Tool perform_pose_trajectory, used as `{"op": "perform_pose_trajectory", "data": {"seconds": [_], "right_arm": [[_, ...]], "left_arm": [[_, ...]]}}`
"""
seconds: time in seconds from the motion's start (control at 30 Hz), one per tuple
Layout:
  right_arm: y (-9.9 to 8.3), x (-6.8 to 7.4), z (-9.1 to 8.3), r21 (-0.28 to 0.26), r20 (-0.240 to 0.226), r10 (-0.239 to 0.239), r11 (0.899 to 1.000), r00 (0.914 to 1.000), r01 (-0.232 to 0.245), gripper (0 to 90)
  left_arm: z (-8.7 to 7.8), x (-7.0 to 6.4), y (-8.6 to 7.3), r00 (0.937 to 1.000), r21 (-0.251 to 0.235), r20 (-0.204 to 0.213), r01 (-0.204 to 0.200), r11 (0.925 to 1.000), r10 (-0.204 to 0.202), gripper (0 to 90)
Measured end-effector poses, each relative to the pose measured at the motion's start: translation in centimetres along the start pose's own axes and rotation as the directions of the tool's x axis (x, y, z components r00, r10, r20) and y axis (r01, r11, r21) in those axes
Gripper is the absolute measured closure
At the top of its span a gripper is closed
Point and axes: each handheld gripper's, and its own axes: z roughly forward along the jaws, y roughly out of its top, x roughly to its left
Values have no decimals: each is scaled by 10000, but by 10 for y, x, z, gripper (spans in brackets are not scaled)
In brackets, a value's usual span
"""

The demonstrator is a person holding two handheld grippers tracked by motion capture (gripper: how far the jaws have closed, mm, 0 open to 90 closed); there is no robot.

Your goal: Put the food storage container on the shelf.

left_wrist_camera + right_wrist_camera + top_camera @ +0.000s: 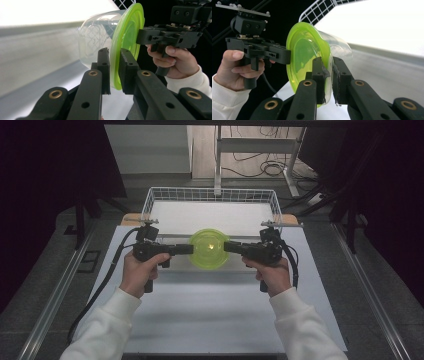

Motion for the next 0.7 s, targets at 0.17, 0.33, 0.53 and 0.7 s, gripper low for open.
{"op": "perform_pose_trajectory", "data": {"seconds": [0.17, 0.33, 0.53, 0.7], "right_arm": [[26, 0, 4, -114, -80, 84, 9999, 9999, -85, 804], [50, -10, 11, -135, -90, 356, 9993, 9993, -357, 805], [74, -29, 20, -58, -83, 821, 9966, 9966, -821, 805], [84, -46, 28, 173, 64, 1473, 9889, 9891, -1474, 805]], "left_arm": [[-6, 0, 30, 9999, -49, -80, -106, 9999, 106, 809], [-3, 12, 53, 9998, -70, 154, 140, 9999, -139, 809], [6, 28, 80, 9986, -25, 359, 402, 9992, -401, 809], [15, 41, 89, 9955, 210, 480, 807, 9965, -817, 811]]}}
